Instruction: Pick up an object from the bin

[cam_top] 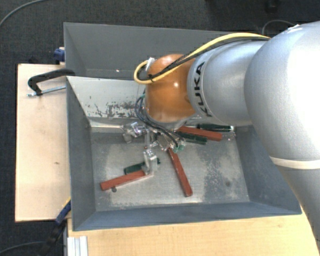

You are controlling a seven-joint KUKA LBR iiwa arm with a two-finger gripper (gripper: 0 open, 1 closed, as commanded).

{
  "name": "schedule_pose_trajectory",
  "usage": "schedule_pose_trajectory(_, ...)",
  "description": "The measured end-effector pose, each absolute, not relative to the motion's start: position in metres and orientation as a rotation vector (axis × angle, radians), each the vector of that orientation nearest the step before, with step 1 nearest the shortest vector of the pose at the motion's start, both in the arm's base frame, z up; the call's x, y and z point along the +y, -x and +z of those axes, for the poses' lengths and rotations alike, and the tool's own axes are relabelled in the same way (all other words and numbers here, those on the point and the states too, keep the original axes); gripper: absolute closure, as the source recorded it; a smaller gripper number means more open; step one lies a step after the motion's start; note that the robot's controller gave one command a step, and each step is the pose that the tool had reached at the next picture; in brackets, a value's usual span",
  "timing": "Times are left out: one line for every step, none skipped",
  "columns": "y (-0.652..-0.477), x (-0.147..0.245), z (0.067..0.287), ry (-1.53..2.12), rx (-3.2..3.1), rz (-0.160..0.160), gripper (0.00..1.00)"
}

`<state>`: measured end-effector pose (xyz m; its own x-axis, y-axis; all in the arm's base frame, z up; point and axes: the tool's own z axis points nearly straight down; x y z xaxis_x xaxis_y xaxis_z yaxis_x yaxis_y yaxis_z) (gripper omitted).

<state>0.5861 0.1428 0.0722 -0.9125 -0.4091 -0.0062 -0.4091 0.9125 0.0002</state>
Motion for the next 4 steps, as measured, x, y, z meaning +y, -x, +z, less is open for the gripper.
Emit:
schedule_pose_trajectory(-0.5560, 0.1477, 0.0716, 1.542, 2.734, 0.002, 0.00)
schedule_pose_trajectory(-0.5576, 0.1472, 0.0734, 1.537, 2.733, -0.001, 1.00)
schedule_pose_trajectory(-0.5566, 0.1474, 0.0718, 1.538, 2.734, 0.002, 0.00)
schedule_pose_trajectory(-0.5567, 0.1465, 0.0726, 1.539, 2.736, 0.000, 1.00)
